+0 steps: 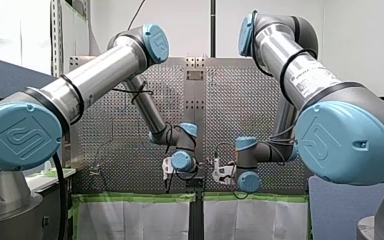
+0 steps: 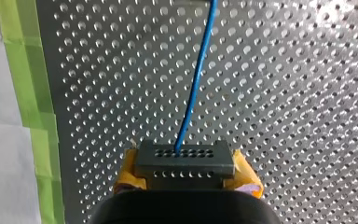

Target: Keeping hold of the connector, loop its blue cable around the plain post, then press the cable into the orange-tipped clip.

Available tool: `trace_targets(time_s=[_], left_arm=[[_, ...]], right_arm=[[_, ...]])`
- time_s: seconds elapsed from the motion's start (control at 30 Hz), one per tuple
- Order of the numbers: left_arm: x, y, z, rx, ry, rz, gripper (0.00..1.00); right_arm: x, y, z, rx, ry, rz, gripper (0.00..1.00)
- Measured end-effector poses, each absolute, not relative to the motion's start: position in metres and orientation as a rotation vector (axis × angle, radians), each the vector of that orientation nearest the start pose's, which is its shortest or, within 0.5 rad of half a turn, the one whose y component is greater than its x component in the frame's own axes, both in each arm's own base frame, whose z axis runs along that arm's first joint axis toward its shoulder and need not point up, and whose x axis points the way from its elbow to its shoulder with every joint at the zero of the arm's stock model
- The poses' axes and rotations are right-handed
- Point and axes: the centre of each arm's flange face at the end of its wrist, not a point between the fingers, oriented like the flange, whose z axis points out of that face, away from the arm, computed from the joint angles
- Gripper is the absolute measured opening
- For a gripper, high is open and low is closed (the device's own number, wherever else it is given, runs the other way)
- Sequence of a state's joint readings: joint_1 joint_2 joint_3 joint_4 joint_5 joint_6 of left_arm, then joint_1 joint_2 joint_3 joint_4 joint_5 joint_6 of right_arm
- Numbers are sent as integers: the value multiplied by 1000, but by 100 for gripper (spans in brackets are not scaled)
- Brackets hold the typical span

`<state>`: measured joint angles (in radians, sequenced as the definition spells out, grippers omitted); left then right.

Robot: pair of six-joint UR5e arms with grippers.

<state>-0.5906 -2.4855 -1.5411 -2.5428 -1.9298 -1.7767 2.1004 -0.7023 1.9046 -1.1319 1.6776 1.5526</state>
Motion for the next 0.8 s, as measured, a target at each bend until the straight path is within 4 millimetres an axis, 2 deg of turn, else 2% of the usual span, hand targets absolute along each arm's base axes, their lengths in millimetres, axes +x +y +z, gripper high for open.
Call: trace_targets(time_s=[0.33,0.57,0.8], left_arm=[[485,-449,-2,61,1783,-264,0],[484,-453,-2,52,1763,-272,0],[488,-457,2,41,1735,-300,0]], right_arm=[[381,-434,-34,1559,-1007,1444,0],[379,-441,-58,1603,-1038,1396,0],[377,-451,-62,1631,-1057,1359,0]])
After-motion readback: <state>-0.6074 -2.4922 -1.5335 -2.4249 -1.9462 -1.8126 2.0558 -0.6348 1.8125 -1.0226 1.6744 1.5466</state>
